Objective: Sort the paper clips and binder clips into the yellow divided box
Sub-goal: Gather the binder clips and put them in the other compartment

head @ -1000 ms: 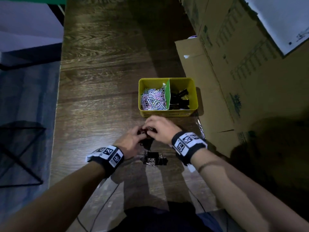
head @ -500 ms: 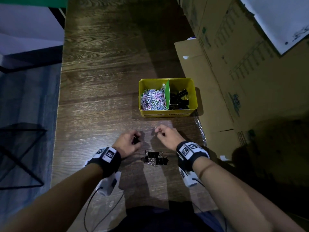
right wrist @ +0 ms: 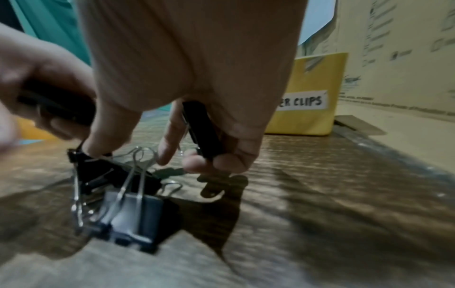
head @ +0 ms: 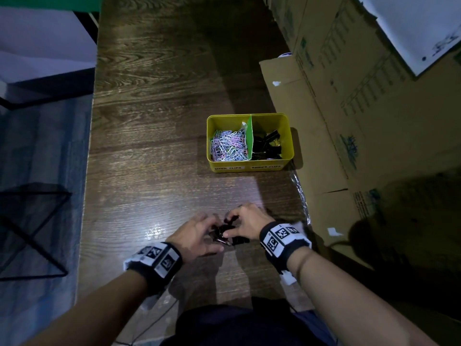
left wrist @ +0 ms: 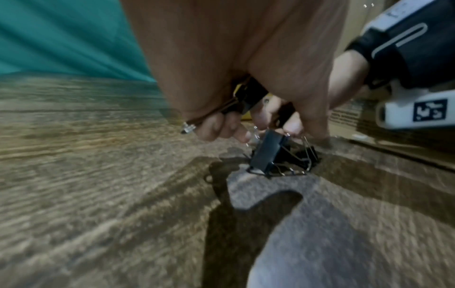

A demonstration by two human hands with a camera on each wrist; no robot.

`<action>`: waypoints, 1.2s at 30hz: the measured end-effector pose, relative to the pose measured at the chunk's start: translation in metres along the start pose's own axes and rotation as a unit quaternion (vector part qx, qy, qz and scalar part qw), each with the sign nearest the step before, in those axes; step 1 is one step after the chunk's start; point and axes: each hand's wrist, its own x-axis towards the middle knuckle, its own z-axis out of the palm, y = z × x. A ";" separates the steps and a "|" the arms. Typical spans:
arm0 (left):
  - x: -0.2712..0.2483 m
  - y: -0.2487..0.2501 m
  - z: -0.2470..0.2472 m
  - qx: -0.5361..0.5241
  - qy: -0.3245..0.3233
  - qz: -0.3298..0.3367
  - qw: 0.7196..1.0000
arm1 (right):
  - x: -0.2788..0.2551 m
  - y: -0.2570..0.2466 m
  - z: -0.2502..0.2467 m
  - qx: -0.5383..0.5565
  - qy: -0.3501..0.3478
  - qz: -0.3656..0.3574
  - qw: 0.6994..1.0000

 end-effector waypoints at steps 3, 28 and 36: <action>0.002 -0.001 0.015 0.020 0.037 -0.007 0.999 | 0.002 -0.005 0.007 -0.018 0.016 -0.011 1.000; -0.028 -0.006 -0.040 -0.742 0.164 -0.164 0.629 | 0.014 -0.025 0.022 -0.087 0.016 -0.007 0.996; -0.003 0.028 -0.034 -0.599 0.120 -0.120 0.783 | -0.004 0.018 -0.029 0.390 0.198 0.073 0.896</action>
